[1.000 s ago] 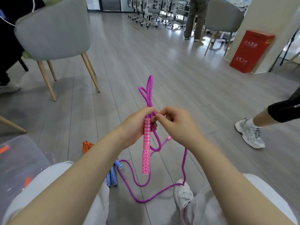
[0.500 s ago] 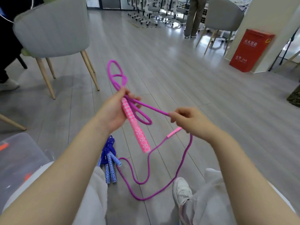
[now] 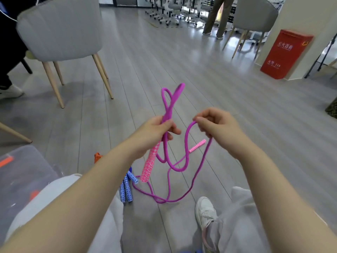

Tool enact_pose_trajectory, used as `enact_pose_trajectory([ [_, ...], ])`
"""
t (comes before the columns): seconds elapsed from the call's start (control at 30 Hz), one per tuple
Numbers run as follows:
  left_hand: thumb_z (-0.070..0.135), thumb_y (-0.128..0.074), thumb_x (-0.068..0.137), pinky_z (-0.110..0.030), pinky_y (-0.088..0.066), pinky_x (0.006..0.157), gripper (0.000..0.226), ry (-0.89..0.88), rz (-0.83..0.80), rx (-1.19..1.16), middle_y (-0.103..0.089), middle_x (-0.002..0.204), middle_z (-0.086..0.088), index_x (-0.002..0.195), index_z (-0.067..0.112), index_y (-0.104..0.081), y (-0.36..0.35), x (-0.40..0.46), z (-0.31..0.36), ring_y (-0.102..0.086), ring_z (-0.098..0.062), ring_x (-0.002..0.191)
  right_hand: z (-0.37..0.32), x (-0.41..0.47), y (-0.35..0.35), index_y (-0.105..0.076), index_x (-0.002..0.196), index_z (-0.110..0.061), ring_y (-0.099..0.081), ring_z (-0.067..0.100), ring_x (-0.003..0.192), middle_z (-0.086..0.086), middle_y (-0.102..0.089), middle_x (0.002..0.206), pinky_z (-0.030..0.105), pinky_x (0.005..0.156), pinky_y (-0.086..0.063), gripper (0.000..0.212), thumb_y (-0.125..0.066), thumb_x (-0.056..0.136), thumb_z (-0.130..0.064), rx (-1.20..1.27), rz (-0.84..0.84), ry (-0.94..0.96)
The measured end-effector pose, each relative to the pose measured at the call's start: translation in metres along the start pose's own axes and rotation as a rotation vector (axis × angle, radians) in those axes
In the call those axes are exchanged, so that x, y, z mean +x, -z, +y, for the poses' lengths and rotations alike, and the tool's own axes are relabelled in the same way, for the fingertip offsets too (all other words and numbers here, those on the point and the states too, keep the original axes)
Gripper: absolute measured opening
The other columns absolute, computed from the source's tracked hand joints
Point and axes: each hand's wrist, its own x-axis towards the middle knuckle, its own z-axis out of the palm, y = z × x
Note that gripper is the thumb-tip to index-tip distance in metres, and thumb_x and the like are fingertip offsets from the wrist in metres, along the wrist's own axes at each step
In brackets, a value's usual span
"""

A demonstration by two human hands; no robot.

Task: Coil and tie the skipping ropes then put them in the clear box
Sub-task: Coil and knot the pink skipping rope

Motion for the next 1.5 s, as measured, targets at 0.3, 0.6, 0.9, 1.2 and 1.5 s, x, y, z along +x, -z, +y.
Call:
enact_pose_trajectory([
  [0.3, 0.022, -0.045, 0.102, -0.039, -0.054, 0.086, 0.025, 0.187, -0.357, -0.356, -0.063, 0.074, -0.004, 0.111, 0.004, -0.060, -0.015, -0.008, 0.002, -0.065, -0.026, 0.080, 0.008, 0.002, -0.036, -0.062, 0.081, -0.028, -0.068, 0.013, 0.067, -0.004, -0.069, 0.072, 0.044, 0.074, -0.057, 0.014, -0.062, 0.090, -0.018, -0.067, 0.089, 0.090],
  [0.6, 0.026, -0.045, 0.103, -0.038, -0.046, 0.085, 0.020, 0.183, -0.303, -0.203, -0.049, 0.063, 0.002, 0.091, 0.011, -0.052, -0.019, -0.002, -0.007, -0.053, -0.015, 0.063, 0.010, 0.003, -0.030, -0.059, 0.087, -0.021, -0.060, 0.005, 0.065, -0.005, -0.065, 0.071, 0.028, 0.067, -0.050, 0.007, -0.062, 0.091, -0.017, -0.198, 0.082, 0.094],
  [0.9, 0.019, -0.039, 0.103, -0.029, -0.048, 0.068, 0.024, 0.035, 0.074, -0.815, -0.046, 0.059, 0.002, 0.082, 0.012, -0.048, -0.005, 0.019, -0.004, -0.049, -0.016, 0.059, 0.004, 0.001, -0.016, -0.059, 0.081, -0.017, -0.051, 0.011, 0.065, -0.004, -0.058, 0.073, 0.037, 0.064, -0.043, 0.033, -0.059, 0.091, -0.047, -0.259, 0.233, 0.020],
  [1.2, 0.023, -0.043, 0.103, -0.035, -0.046, 0.079, 0.021, -0.007, 0.177, -0.787, -0.049, 0.063, 0.000, 0.087, 0.012, -0.051, 0.009, 0.022, -0.004, -0.054, -0.017, 0.063, 0.006, -0.025, -0.055, -0.066, 0.073, -0.019, -0.054, 0.009, 0.059, -0.009, -0.059, 0.063, 0.026, 0.058, -0.043, 0.033, -0.069, 0.083, -0.051, -0.539, -0.359, -0.078],
  [1.5, 0.023, -0.043, 0.103, -0.033, -0.049, 0.078, 0.021, 0.029, 0.146, -0.734, -0.052, 0.068, -0.001, 0.091, 0.010, -0.053, 0.011, 0.015, -0.001, -0.055, -0.015, 0.061, 0.007, -0.019, -0.048, -0.067, 0.074, -0.015, -0.050, 0.012, 0.059, 0.000, -0.059, 0.066, 0.031, 0.061, -0.046, 0.031, -0.070, 0.079, -0.045, -0.610, -0.568, -0.122],
])
